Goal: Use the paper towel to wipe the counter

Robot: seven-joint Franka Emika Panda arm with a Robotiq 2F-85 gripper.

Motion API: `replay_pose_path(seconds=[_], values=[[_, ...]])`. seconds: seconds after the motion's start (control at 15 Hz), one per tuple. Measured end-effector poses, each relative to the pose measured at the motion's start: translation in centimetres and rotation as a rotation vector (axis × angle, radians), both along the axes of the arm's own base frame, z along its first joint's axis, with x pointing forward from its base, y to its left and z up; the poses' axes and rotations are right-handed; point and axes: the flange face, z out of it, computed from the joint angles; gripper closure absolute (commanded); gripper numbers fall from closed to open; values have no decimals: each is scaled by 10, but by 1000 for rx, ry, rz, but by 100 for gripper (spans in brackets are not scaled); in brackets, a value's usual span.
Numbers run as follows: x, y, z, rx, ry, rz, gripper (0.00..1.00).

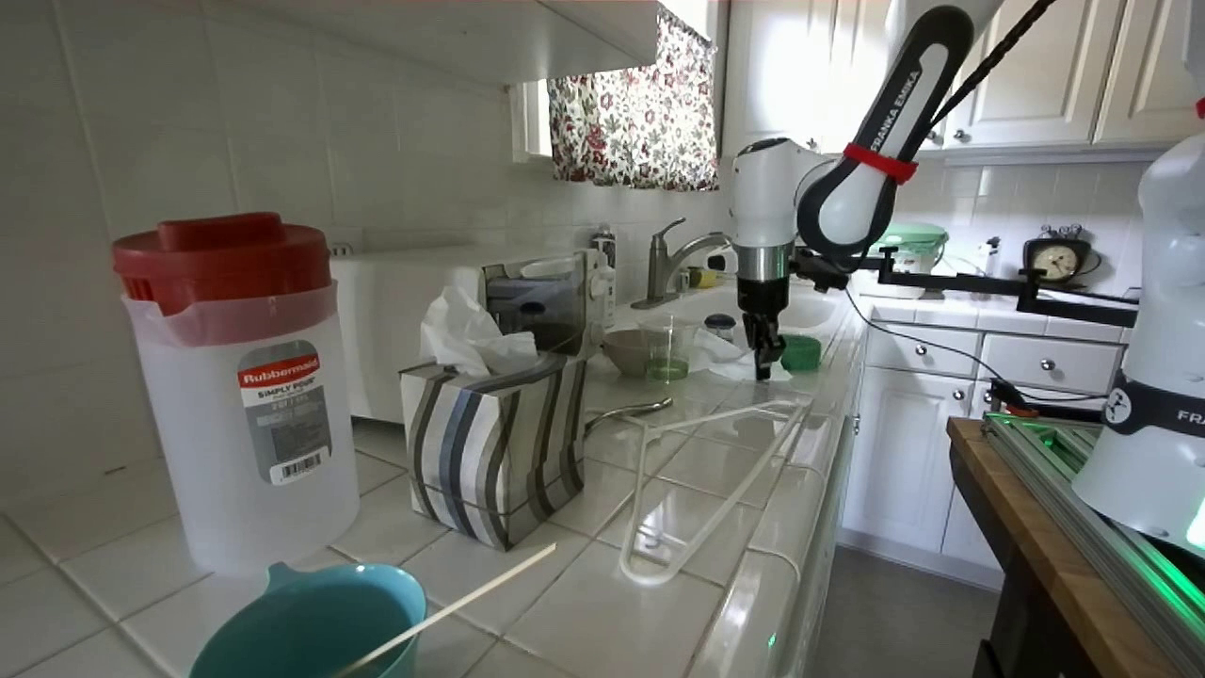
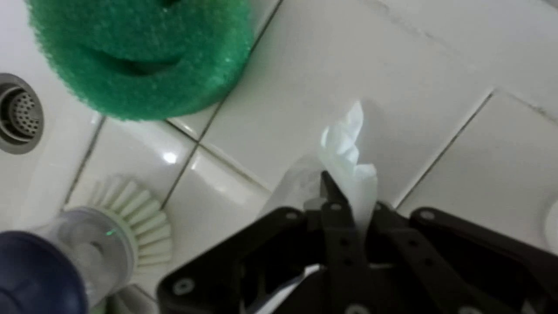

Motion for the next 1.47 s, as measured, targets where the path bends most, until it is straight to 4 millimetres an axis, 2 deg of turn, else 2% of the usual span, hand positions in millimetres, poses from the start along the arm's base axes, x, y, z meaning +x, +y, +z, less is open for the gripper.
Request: replay_pose_path(seconds=[0.27, 0.67, 1.2, 1.47], values=[[1, -18, 1, 8, -130, -120, 100], [6, -9, -1, 27, -201, -148, 100], [22, 36, 0, 91, -213, -97, 100], [21, 62, 2, 153, -208, -71, 100]])
